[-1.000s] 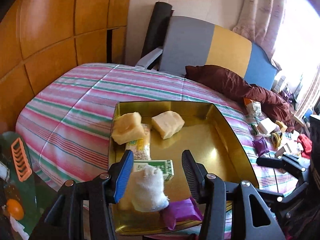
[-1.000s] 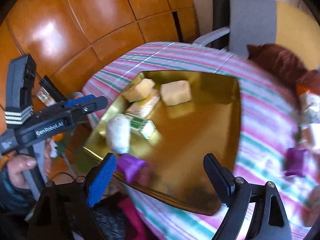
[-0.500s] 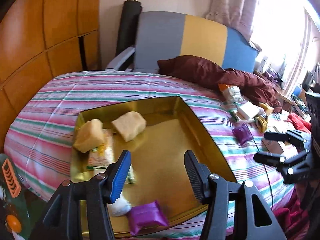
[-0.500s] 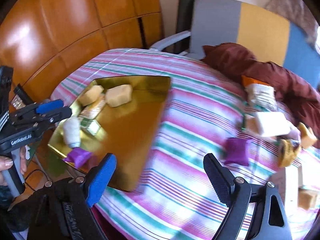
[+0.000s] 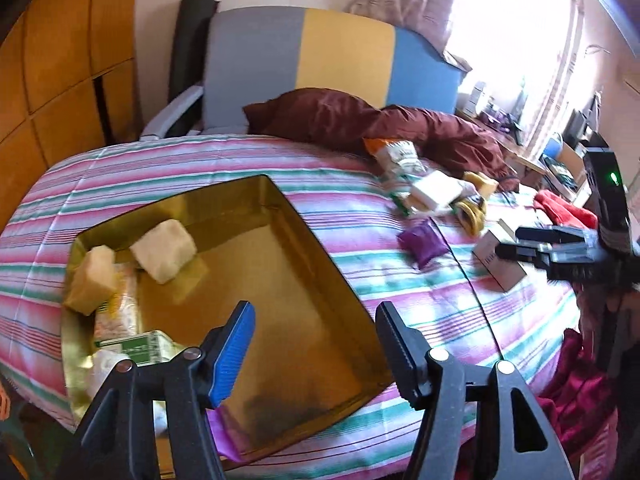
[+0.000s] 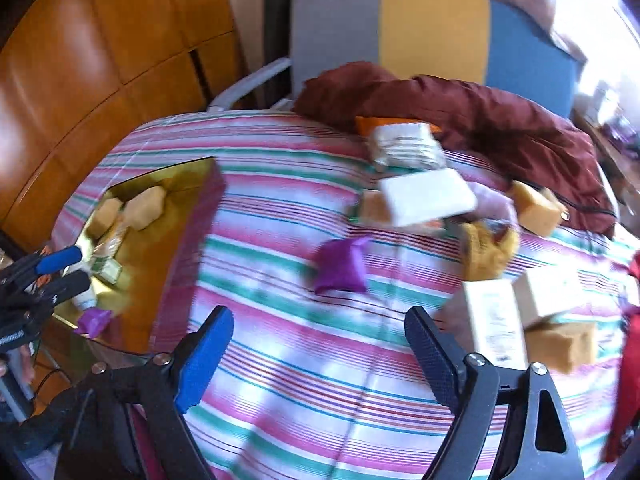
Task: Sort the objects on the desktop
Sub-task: 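Withdraw both tools from the tray toward the remaining items, then move the left tool to the purple packet while the right tool approaches the printed white box, then grasp the purple packet with the left tool while the right tool grasps the printed white box, then carry the purple packet and printed white box over the gold tray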
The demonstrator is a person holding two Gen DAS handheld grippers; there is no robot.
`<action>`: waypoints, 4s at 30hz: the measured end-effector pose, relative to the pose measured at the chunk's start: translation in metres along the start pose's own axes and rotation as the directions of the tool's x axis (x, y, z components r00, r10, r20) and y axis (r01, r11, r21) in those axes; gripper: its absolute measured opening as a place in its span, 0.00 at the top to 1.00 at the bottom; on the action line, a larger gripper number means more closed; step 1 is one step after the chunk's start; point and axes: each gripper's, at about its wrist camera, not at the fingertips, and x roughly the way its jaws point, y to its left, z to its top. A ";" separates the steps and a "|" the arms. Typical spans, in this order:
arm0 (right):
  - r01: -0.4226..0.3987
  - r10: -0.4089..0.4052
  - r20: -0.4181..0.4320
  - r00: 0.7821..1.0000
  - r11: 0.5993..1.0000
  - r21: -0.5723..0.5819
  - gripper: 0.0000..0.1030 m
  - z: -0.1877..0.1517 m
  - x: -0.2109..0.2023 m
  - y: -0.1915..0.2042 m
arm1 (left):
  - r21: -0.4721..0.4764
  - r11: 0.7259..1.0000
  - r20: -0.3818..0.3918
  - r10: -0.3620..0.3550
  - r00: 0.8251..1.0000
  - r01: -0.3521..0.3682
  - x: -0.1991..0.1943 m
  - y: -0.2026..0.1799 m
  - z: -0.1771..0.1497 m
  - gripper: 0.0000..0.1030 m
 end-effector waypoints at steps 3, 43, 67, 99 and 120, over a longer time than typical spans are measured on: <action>0.019 -0.020 0.008 1.000 0.996 0.083 0.21 0.001 -0.004 -0.034 | 0.022 1.000 -0.017 -0.011 1.000 0.012 0.004 -0.009 -0.001 0.38; 0.227 -0.212 -0.161 0.964 0.970 0.083 0.49 -0.013 0.052 -0.102 | -0.196 0.945 -0.259 -0.308 0.916 0.262 0.151 -0.102 0.061 0.39; 0.242 -0.229 -0.179 0.957 0.969 0.057 0.48 -0.008 0.064 -0.100 | -0.210 0.965 -0.319 -0.222 0.922 0.159 0.230 -0.124 0.074 0.58; 0.099 -0.099 -0.017 0.995 0.994 0.039 0.49 -0.005 0.031 -0.063 | -0.119 0.983 -0.008 -0.139 0.990 0.137 0.041 -0.024 0.053 0.59; -0.216 0.221 0.013 0.975 0.961 -0.173 0.49 0.054 0.033 0.151 | -0.351 0.930 0.001 0.119 0.993 -0.111 0.005 0.154 0.011 0.59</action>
